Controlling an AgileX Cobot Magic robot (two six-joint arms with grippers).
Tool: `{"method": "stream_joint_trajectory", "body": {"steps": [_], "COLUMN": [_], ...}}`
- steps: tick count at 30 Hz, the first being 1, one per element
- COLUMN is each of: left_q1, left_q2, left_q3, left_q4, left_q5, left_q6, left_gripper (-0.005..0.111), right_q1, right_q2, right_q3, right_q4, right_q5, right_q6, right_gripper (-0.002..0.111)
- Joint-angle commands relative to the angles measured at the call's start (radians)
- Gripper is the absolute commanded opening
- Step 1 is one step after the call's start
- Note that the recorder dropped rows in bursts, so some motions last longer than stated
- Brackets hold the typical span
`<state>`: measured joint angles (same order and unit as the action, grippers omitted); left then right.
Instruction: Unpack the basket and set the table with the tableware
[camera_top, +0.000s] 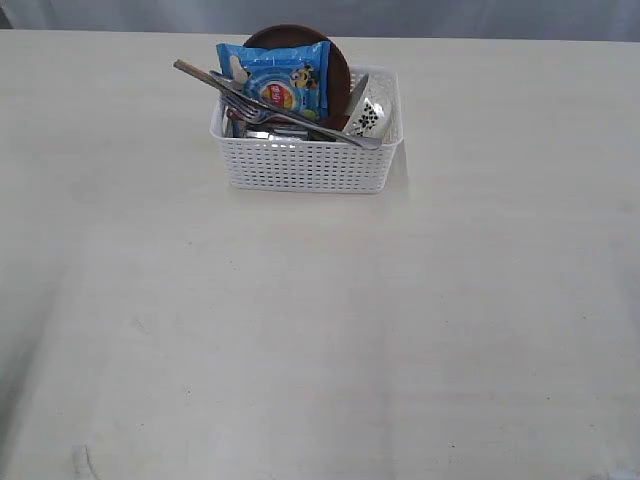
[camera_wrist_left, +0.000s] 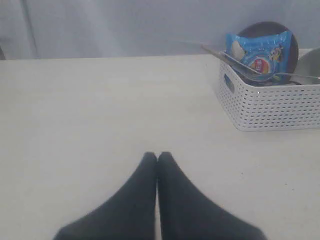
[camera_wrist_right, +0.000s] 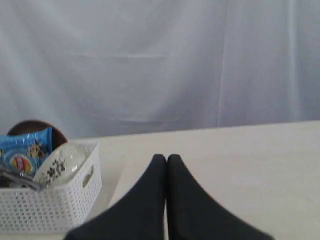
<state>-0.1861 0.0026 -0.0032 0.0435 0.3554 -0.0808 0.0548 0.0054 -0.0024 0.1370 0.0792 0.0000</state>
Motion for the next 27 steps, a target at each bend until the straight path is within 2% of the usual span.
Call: {"method": "stream_joint_trajectory", "body": {"steps": [1, 6, 12, 16, 20, 22, 25, 27], "left_q1": [0.002, 0.002, 0.002, 0.002, 0.002, 0.002, 0.002, 0.002], "left_q2": [-0.003, -0.003, -0.003, -0.003, -0.003, -0.003, -0.003, -0.003], "left_q3": [0.003, 0.003, 0.003, 0.003, 0.003, 0.003, 0.003, 0.003], "left_q4": [0.009, 0.009, 0.009, 0.009, 0.009, 0.009, 0.009, 0.009], "left_q5": [-0.011, -0.011, -0.011, -0.011, -0.011, -0.011, -0.011, -0.011], "left_q6": [-0.004, -0.004, -0.004, -0.004, -0.004, -0.004, -0.004, -0.004], "left_gripper": [0.000, 0.000, 0.000, 0.000, 0.000, 0.000, 0.000, 0.000], "right_q1": [0.003, 0.003, 0.003, 0.008, 0.008, 0.008, 0.008, 0.011], "right_q2": [-0.005, -0.005, -0.005, -0.005, 0.032, 0.162, 0.515, 0.744], "right_q3": [0.002, 0.002, 0.002, -0.002, -0.242, -0.397, -0.667, -0.830], "right_q4": [0.011, 0.011, 0.022, 0.022, 0.015, 0.015, 0.020, 0.060], "right_q5": [-0.100, -0.128, -0.310, -0.299, -0.150, -0.014, 0.248, 0.484], "right_q6": [0.000, 0.000, 0.006, 0.069, 0.000, -0.059, -0.134, -0.166], "right_gripper": [0.000, 0.000, 0.000, 0.000, 0.000, 0.000, 0.000, 0.000]}}
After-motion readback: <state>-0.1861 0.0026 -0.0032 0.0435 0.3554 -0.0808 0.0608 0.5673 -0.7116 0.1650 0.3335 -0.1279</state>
